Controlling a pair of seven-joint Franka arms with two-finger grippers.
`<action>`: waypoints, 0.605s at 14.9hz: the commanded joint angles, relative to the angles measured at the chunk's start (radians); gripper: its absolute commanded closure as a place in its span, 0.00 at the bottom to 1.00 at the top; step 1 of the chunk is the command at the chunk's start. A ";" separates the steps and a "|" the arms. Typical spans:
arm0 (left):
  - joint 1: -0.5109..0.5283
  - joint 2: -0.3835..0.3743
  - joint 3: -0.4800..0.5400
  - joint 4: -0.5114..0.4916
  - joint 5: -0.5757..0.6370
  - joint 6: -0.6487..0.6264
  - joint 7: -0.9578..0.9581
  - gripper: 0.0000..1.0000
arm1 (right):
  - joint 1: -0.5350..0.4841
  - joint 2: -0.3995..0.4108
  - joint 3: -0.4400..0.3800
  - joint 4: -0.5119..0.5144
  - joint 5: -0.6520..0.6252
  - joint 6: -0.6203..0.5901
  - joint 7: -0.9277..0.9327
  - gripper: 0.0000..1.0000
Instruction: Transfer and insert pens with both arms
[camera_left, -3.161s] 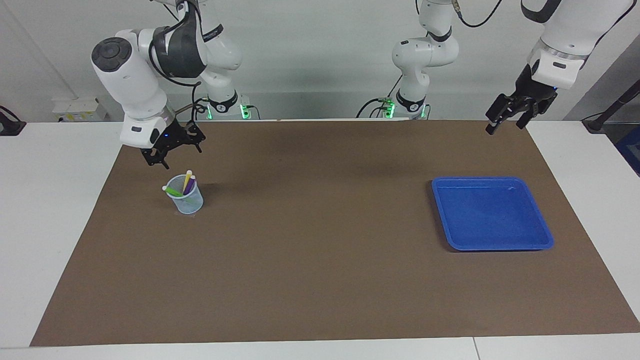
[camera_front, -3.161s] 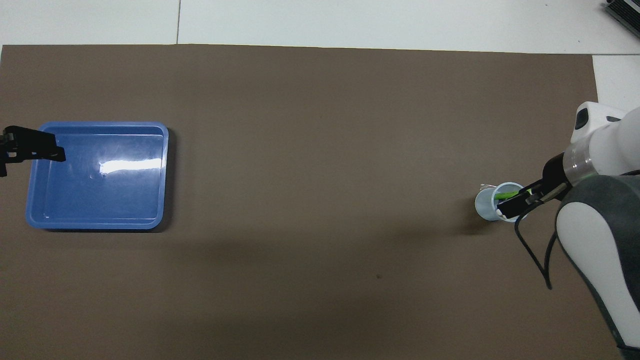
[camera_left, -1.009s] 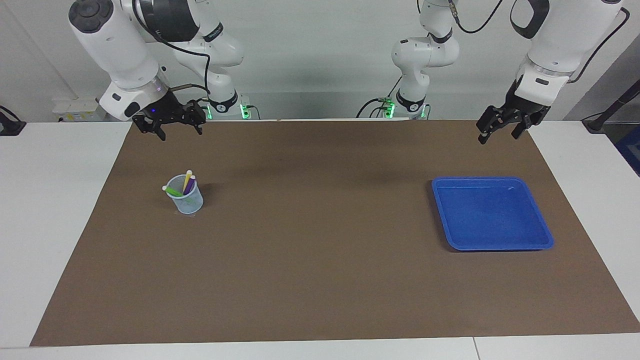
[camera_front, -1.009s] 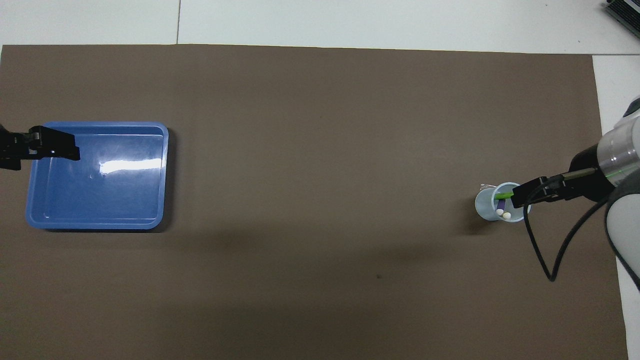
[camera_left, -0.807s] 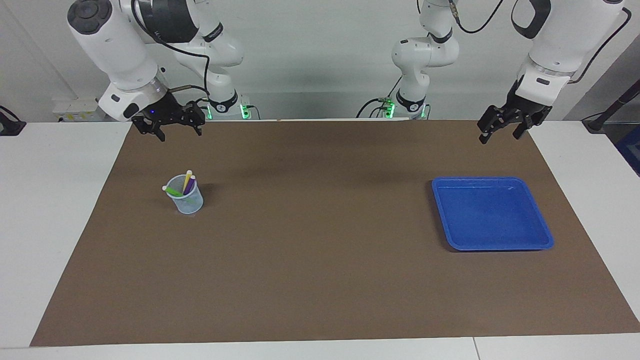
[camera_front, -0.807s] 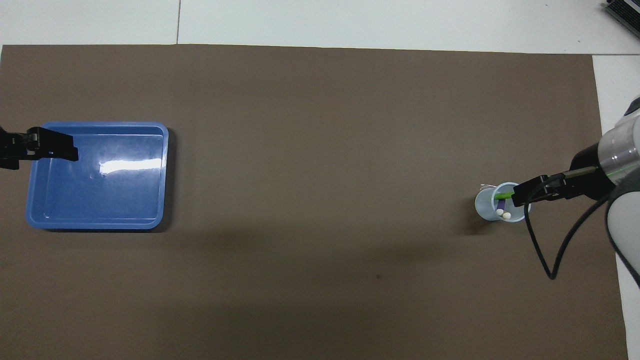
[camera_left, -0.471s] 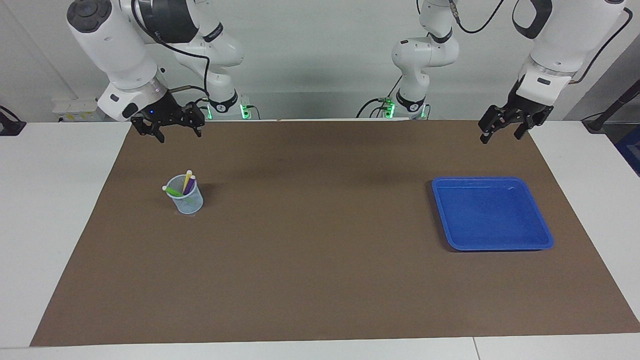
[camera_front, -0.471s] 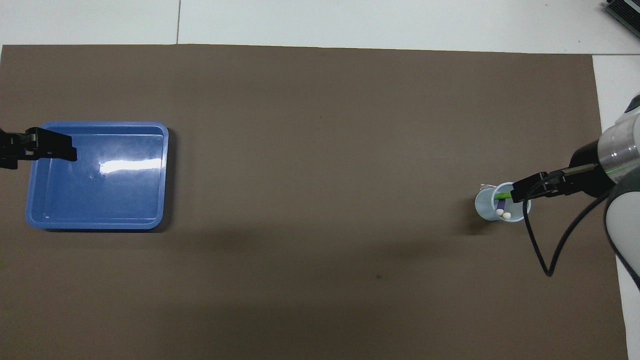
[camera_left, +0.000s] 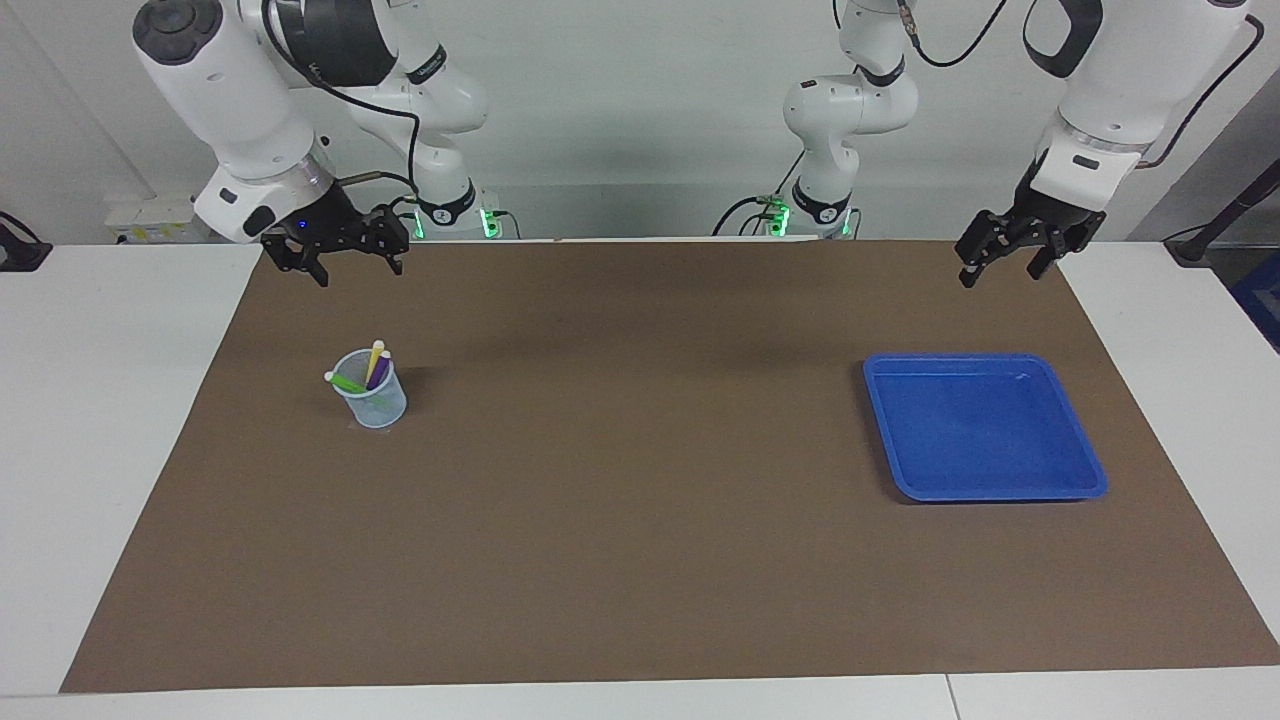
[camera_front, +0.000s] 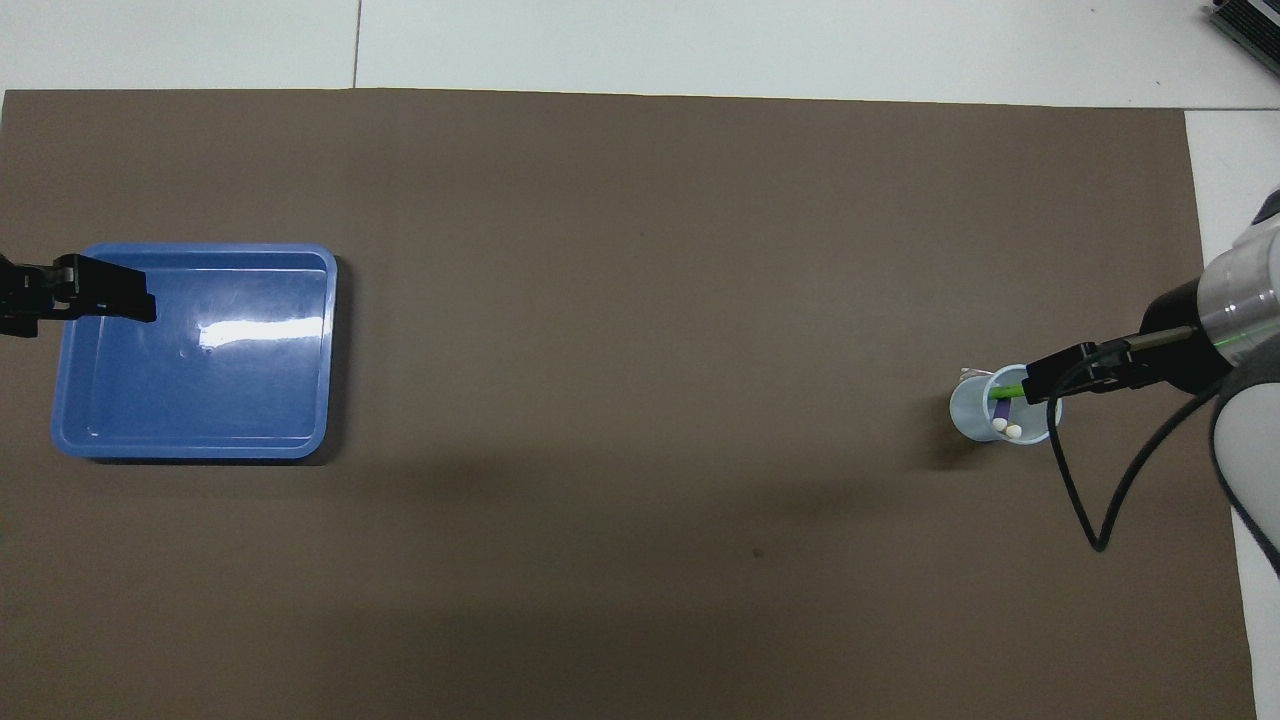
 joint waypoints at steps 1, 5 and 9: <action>0.013 -0.002 -0.005 -0.003 -0.020 0.013 0.020 0.00 | 0.018 0.008 -0.014 0.006 -0.026 0.051 0.018 0.00; 0.014 -0.002 -0.005 -0.002 -0.020 0.015 0.020 0.00 | 0.018 -0.014 -0.012 0.017 -0.027 0.038 0.016 0.00; 0.014 -0.002 -0.006 -0.003 -0.020 0.017 0.020 0.00 | 0.018 -0.015 -0.006 0.017 -0.027 0.038 0.016 0.00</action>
